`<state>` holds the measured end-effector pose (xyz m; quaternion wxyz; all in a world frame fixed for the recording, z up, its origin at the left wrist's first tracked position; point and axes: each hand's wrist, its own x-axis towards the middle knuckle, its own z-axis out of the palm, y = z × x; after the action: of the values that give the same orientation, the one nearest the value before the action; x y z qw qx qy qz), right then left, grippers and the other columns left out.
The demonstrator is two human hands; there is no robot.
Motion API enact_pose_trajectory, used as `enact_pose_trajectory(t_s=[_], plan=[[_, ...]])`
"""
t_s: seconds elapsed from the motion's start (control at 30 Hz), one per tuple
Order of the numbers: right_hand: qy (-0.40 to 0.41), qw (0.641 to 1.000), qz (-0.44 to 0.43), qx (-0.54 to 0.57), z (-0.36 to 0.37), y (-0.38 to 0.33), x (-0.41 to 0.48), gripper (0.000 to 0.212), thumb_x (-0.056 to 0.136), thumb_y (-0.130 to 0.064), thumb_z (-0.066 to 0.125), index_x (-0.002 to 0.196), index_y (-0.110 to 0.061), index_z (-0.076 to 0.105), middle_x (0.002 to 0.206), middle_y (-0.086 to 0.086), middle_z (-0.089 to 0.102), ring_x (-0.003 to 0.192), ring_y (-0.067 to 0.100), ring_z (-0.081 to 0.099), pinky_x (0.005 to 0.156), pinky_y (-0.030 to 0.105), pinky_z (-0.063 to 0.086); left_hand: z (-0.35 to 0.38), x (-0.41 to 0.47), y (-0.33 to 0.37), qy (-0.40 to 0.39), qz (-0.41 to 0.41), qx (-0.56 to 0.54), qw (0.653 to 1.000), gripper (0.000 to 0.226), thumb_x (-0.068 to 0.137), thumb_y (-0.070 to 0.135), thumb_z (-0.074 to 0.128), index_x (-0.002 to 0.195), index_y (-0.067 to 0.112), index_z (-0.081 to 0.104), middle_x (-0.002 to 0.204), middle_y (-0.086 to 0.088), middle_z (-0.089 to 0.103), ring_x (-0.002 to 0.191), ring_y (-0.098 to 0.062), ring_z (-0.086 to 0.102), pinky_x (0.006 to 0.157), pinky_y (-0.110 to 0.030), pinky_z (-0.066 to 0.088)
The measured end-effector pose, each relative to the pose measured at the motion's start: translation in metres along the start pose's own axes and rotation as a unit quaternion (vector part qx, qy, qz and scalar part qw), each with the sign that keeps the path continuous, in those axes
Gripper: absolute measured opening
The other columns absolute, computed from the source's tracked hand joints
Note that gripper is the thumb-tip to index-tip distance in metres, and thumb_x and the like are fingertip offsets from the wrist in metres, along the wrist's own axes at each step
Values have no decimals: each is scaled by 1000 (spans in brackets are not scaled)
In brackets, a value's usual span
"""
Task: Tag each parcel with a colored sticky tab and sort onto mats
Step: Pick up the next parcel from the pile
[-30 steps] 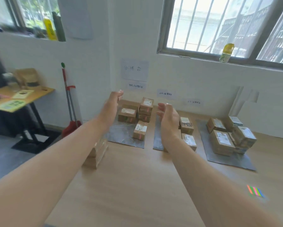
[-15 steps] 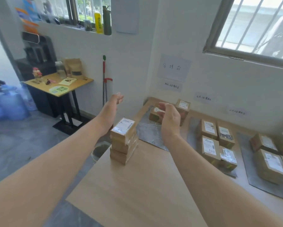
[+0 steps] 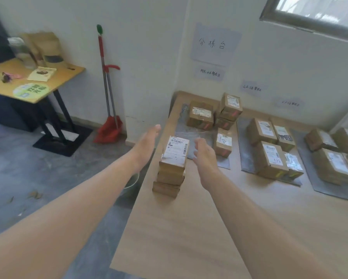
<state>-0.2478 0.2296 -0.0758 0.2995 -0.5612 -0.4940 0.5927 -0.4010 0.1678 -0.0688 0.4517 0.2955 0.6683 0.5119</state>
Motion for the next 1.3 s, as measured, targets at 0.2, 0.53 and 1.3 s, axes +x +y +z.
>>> enact_pose_trajectory(t_s=[0.2,0.53,1.3], plan=[[-16,996,81,-42,25,31,22,34,100,-46,40,108,-26,66,110,-10,65,96,8,58,98,31,43,6,23,-28,-54,-62,1,997,41,109,42,23,95,31,60,93,19,64,85,7,56,79,-13,40],[9,995,101,-14,35,32,21,57,82,-59,42,121,-28,69,118,-5,72,113,20,64,106,46,48,6,41,-34,-55,-82,-15,995,39,106,52,27,85,37,55,82,21,62,87,-10,61,88,-30,46],[104,987,-110,62,-43,-99,-22,46,84,-47,40,104,-19,70,99,2,78,95,26,72,76,43,55,47,-7,110,-96,118,-73,986,44,106,44,29,108,22,66,82,11,75,81,-11,69,79,-30,55]])
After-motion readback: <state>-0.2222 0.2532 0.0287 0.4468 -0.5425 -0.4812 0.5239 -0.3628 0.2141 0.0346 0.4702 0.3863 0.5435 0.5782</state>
